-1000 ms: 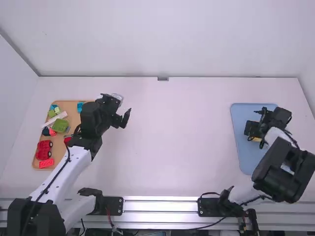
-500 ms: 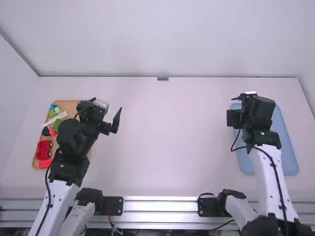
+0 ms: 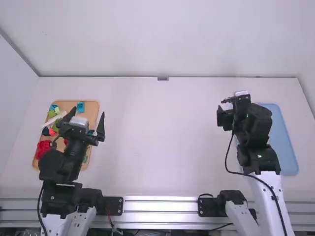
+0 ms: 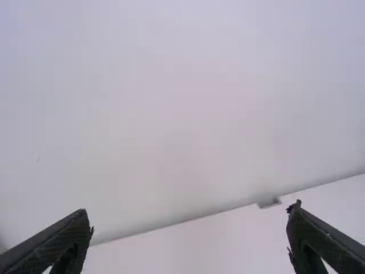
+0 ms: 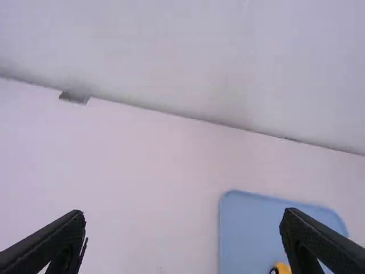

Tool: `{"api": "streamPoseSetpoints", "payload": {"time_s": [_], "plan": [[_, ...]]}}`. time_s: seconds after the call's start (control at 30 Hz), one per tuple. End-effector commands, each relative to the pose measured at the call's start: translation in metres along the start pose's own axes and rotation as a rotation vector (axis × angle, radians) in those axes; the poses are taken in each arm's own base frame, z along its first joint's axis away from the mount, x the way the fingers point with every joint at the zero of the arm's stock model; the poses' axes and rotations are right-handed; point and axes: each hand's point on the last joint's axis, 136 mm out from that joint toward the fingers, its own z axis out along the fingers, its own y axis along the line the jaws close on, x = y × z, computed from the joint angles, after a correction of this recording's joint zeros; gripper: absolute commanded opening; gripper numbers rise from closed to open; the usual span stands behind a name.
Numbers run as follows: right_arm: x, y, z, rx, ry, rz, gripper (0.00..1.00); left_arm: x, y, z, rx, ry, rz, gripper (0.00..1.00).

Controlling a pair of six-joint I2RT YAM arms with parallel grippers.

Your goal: Assemble lego blocks to make yellow taxi

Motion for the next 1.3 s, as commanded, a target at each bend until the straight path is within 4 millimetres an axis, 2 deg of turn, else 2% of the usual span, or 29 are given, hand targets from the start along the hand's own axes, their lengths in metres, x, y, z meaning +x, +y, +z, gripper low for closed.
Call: {"api": "streamPoseSetpoints", "payload": {"time_s": [0.0, 0.2, 0.43, 0.5, 0.6, 0.63, 0.73, 0.8, 1.13, 1.27], "plan": [[0.006, -0.002, -0.004, 0.005, -0.020, 0.071, 0.87, 0.010, 0.012, -0.006, -0.078, 0.001, -0.066, 0.86], [0.006, -0.001, -0.016, 0.019, -0.131, 0.181, 0.76, 0.040, 0.007, -0.017, -0.086, -0.003, -0.188, 0.74], [0.009, 0.000, -0.031, 0.032, -0.274, 0.221, 0.61, 0.078, -0.001, -0.025, -0.086, -0.003, -0.188, 0.59], [0.017, 0.001, -0.032, 0.033, -0.280, 0.221, 0.57, 0.091, -0.004, -0.024, -0.084, 0.015, -0.189, 0.55], [0.038, 0.006, -0.034, 0.033, -0.280, 0.221, 0.49, 0.131, -0.011, -0.019, -0.077, 0.096, -0.192, 0.47], [0.042, 0.007, -0.034, 0.033, -0.280, 0.221, 0.48, 0.136, -0.012, -0.018, -0.076, 0.109, -0.192, 0.45], [0.062, 0.012, -0.033, 0.033, -0.280, 0.221, 0.40, 0.173, -0.019, -0.017, -0.068, 0.185, -0.195, 0.38], [0.073, 0.014, -0.032, 0.033, -0.280, 0.221, 0.36, 0.188, -0.022, -0.017, -0.065, 0.215, -0.196, 0.34], [0.120, 0.025, -0.022, 0.033, -0.280, 0.221, 0.17, 0.188, -0.022, -0.017, -0.065, 0.215, -0.196, 0.16], [0.131, 0.027, -0.018, 0.033, -0.280, 0.221, 0.13, 0.188, -0.022, -0.017, -0.065, 0.215, -0.196, 0.12]]}}
